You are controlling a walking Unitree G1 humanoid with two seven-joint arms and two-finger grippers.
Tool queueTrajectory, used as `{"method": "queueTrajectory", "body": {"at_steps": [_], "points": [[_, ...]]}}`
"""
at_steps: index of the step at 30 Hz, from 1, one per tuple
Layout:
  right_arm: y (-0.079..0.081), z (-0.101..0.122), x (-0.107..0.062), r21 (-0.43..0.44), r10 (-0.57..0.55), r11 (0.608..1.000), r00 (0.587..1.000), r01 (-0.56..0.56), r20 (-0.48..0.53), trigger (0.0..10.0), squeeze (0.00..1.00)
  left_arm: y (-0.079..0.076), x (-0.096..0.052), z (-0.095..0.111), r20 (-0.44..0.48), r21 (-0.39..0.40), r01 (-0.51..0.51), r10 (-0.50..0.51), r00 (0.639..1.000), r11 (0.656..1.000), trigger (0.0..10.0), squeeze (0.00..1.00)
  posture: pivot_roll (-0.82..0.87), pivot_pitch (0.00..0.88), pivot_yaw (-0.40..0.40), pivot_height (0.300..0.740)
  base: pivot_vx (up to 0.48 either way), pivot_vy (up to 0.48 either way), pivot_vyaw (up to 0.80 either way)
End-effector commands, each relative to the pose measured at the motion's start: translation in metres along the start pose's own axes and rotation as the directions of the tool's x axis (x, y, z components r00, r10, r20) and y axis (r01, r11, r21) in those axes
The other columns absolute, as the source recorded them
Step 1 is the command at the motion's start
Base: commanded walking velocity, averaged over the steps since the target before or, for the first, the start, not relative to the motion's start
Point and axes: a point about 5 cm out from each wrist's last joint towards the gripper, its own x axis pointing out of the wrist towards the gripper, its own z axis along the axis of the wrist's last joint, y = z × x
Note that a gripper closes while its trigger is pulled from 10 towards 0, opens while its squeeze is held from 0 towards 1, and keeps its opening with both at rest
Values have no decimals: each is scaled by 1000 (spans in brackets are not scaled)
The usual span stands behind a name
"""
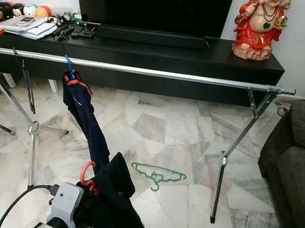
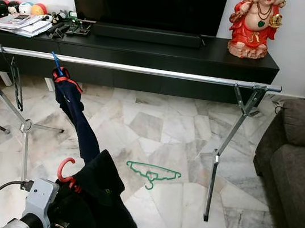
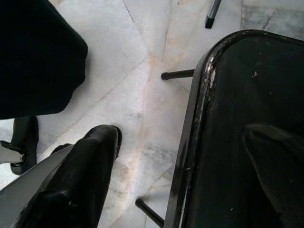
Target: Hang hanger
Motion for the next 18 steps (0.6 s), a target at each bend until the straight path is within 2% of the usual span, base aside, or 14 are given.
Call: {"method": "queueTrajectory", "body": {"at_steps": [1,7,18], "points": [[1,-3,0,-2,6,1000,1000,-6,-11,10000,0,1,-1,2,1,17,11,-11,1000,1000,10000,0,12,74,34,740,0,0,0],[1,-3,0,-6,8,1000,1000,-8,-12,10000,0,1,-1,3,6,17,-5,5,1000,1000,10000,0,13,76,32,740,0,0,0],[1,-3,0,-6,11,1000,1000,-11,-14,10000,0,4,0,6,20,22,-33,32,999,999,10000,0,12,76,31,740,308,0,0]]}}
